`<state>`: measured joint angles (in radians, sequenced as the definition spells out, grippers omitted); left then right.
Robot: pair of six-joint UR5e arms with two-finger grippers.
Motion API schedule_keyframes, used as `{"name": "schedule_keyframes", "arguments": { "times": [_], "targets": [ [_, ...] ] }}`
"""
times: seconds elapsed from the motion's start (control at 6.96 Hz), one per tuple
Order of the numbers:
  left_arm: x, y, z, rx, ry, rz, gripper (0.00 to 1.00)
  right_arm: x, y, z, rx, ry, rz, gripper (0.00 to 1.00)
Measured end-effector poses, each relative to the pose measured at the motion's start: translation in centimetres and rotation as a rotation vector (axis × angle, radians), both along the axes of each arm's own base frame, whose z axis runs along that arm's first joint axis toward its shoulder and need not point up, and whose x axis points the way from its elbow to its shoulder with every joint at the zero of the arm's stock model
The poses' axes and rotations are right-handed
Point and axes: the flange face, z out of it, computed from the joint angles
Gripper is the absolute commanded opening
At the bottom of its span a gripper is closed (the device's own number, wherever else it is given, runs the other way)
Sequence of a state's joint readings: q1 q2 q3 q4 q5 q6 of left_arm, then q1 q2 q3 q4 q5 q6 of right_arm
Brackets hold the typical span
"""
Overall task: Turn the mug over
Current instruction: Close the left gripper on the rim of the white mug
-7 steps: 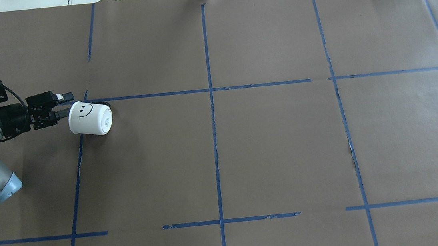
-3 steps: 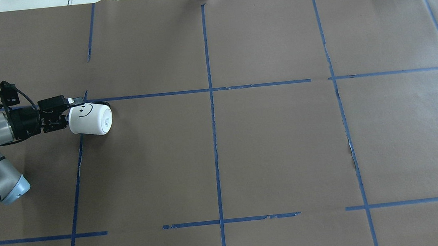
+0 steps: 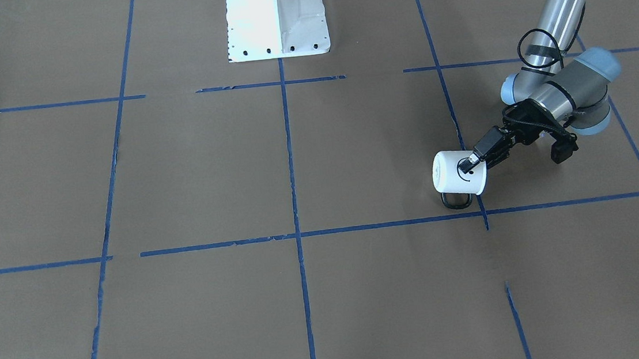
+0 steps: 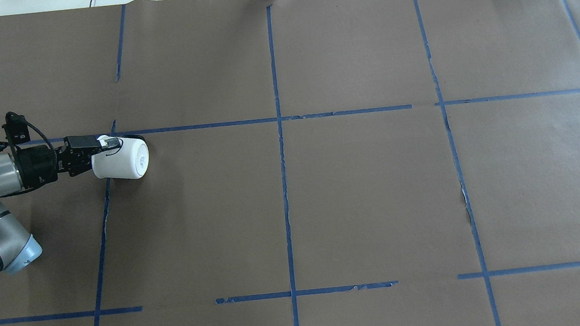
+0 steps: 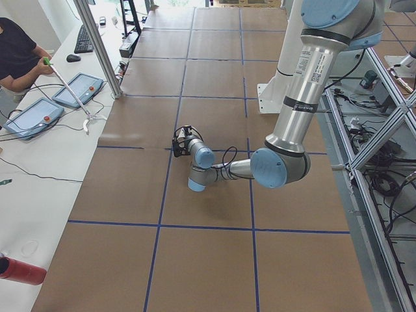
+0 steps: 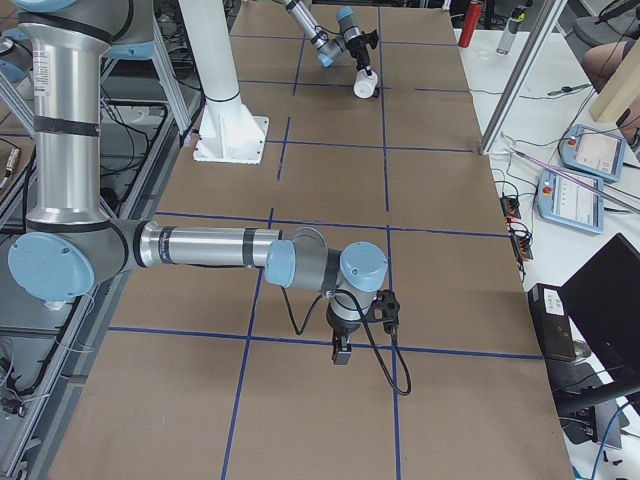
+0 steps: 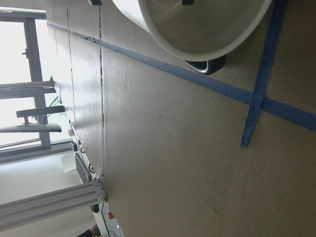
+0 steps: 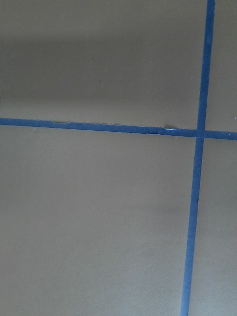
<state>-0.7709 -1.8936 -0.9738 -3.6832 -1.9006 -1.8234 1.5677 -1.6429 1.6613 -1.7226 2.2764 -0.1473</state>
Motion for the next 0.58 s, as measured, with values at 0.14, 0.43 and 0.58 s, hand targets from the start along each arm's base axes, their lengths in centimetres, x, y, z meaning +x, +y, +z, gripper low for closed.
{"name": "schedule_keyframes", "arguments": {
  "times": [0.14,0.43,0.58],
  "targets": [
    [0.1,0.1,-0.2,0.001,0.004,0.003,0.00,0.0,0.0,0.0,0.000,0.000,0.000,1.00],
    [-0.4,0.0,-1.6,-0.009,0.046,0.007,0.00,0.0,0.0,0.0,0.000,0.000,0.000,1.00],
    [-1.0,-0.1,-3.0,-0.022,0.085,0.008,0.00,0.0,0.0,0.0,0.000,0.000,0.000,1.00]
  ]
}}
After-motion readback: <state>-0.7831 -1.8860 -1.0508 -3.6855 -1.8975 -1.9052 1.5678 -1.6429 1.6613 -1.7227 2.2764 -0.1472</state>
